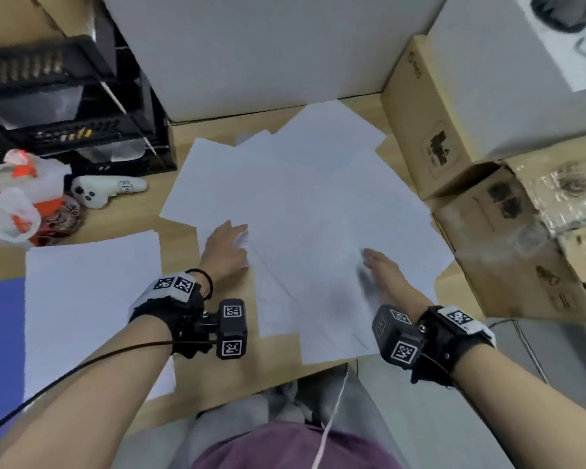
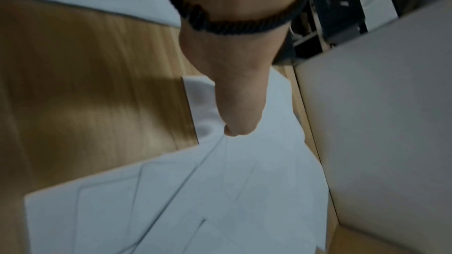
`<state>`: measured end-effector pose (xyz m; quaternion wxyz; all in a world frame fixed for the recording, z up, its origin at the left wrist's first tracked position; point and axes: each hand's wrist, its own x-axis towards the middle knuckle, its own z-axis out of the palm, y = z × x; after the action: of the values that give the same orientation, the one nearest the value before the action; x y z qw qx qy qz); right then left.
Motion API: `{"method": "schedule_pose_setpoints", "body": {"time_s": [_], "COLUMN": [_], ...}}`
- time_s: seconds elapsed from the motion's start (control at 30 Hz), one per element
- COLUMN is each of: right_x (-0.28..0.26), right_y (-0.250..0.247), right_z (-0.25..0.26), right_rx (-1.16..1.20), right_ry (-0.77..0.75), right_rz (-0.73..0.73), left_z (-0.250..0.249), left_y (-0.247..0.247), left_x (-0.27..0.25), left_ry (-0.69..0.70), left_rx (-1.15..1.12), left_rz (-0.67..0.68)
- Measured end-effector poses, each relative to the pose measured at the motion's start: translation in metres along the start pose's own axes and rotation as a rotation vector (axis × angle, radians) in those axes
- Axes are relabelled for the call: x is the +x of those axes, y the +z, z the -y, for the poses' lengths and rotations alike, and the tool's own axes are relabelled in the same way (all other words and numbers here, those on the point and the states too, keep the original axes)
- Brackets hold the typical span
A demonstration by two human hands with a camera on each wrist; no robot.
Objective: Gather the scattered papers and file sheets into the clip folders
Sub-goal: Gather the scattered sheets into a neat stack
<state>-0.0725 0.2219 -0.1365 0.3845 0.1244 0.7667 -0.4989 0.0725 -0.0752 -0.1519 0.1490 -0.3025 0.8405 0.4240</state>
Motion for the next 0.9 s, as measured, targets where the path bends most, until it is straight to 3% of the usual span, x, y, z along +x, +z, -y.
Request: {"method": "schedule_pose_setpoints", "body": {"time_s": [0.17, 0.33, 0.53, 0.63, 0.73, 0.8, 0.9], "right_x": [-0.022, -0.041, -0.042, -0.039, -0.029, -0.022, -0.019], "right_y": [-0.024, -0.005, 0.032, 0.027, 0.002, -0.02, -0.035], "right_z": [-0.015, -0.013, -0.009, 0.001, 0.001, -0.005, -0.015], "right_rx": [0.024, -0.183, -0.361, -0.211, -0.062, -0.024, -0.037], "right_ry": [0.134, 0.082, 0.0, -0.045, -0.093, -0.047, 0.13], "right_rz": [0.298, 0.397, 0.524, 0.379, -0.065, -0.275, -0.284], "left_z": [-0.032, -0.043, -0.039, -0.032, -0.034, -0.043, -0.058], "left_y": [0.022, 0.042, 0.046, 0.042, 0.035, 0.033, 0.039], "left_x": [0.032, 0.031, 0.009, -0.001, -0.003, -0.001, 0.001], "left_ry": [0.035, 0.023, 0.055, 0.081, 0.066, 0.047, -0.009], "left_rx": [0.142, 0.31, 0.192, 0.064, -0.047, -0.109, -0.191], "left_rz": [0.058, 0.185, 0.218, 0.221, 0.158, 0.071, 0.053]}}
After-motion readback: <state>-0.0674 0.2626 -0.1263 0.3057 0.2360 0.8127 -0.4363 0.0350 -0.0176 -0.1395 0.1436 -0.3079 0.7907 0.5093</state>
